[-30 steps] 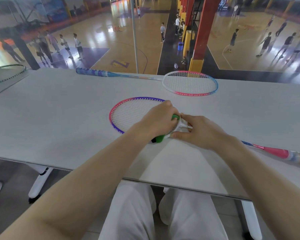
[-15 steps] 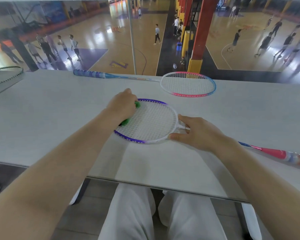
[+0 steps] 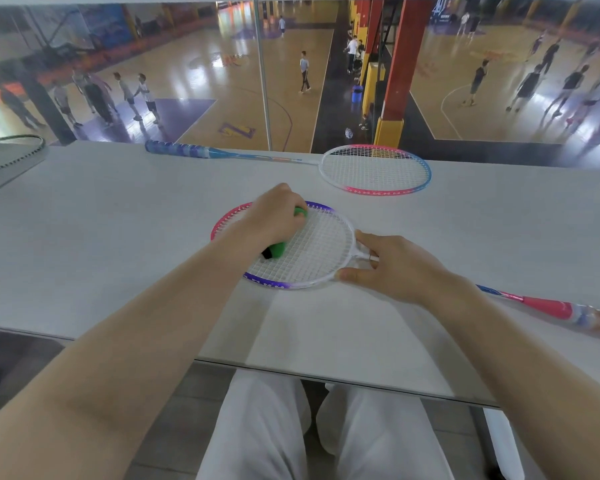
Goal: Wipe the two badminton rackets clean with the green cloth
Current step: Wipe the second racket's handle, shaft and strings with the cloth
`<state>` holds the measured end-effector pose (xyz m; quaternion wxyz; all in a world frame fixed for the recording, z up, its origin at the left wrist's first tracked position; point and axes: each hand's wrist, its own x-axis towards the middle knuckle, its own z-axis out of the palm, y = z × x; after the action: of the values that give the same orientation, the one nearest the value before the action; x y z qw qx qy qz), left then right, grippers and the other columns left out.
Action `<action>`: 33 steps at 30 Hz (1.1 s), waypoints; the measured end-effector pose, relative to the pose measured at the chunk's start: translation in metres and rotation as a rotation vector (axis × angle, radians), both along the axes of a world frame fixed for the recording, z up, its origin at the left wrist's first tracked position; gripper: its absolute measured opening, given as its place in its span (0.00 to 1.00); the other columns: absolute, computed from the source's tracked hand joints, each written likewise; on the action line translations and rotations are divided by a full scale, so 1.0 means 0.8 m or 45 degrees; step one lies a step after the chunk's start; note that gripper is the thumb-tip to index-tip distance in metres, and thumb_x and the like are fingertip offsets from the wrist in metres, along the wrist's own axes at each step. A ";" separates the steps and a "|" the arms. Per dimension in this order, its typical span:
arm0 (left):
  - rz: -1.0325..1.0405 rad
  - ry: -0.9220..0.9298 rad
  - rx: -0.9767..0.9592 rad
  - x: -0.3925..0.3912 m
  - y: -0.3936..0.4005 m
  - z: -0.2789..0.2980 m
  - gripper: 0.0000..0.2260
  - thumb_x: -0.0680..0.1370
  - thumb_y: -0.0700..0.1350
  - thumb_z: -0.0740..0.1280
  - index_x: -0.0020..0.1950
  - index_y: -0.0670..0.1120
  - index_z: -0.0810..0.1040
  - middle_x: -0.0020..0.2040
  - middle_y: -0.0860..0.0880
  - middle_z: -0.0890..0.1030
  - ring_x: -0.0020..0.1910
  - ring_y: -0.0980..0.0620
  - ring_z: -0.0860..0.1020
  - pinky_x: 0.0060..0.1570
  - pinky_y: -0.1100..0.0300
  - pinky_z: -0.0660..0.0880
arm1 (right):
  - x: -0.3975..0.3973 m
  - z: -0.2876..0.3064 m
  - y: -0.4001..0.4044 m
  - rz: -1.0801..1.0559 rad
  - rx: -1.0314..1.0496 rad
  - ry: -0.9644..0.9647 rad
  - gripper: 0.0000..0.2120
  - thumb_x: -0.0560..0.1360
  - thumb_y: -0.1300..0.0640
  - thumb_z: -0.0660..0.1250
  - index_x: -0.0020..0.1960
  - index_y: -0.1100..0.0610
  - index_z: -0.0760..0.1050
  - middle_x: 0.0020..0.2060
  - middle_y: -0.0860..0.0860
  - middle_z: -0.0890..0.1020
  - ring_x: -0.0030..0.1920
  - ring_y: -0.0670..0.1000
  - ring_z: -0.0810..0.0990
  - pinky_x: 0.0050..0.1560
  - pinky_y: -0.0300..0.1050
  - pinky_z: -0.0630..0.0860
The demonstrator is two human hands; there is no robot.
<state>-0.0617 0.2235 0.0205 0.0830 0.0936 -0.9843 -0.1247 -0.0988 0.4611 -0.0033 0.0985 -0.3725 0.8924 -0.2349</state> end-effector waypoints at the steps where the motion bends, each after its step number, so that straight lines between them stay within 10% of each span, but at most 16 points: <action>1: -0.065 0.007 0.023 -0.003 0.015 0.001 0.11 0.79 0.45 0.63 0.57 0.46 0.82 0.51 0.49 0.71 0.48 0.49 0.74 0.47 0.58 0.68 | -0.001 0.000 0.000 0.005 -0.001 0.001 0.34 0.67 0.26 0.64 0.70 0.36 0.67 0.55 0.39 0.80 0.53 0.46 0.78 0.50 0.46 0.76; 12: -0.234 0.066 0.031 -0.012 0.061 0.001 0.07 0.78 0.42 0.64 0.55 0.47 0.78 0.54 0.48 0.73 0.46 0.50 0.74 0.44 0.59 0.66 | -0.002 0.001 -0.003 0.022 0.027 0.025 0.32 0.67 0.25 0.63 0.66 0.40 0.71 0.50 0.42 0.82 0.47 0.46 0.79 0.46 0.47 0.76; 33: 0.213 -0.065 -0.318 0.024 -0.082 0.003 0.08 0.79 0.42 0.63 0.55 0.47 0.80 0.52 0.45 0.73 0.45 0.46 0.73 0.45 0.53 0.71 | 0.004 0.004 -0.001 -0.024 0.012 -0.008 0.35 0.67 0.27 0.65 0.72 0.34 0.63 0.63 0.39 0.78 0.59 0.47 0.78 0.56 0.49 0.76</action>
<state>-0.0424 0.1577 0.0232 0.0789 0.1673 -0.9827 0.0085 -0.0954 0.4602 -0.0005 0.1009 -0.3629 0.8966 -0.2329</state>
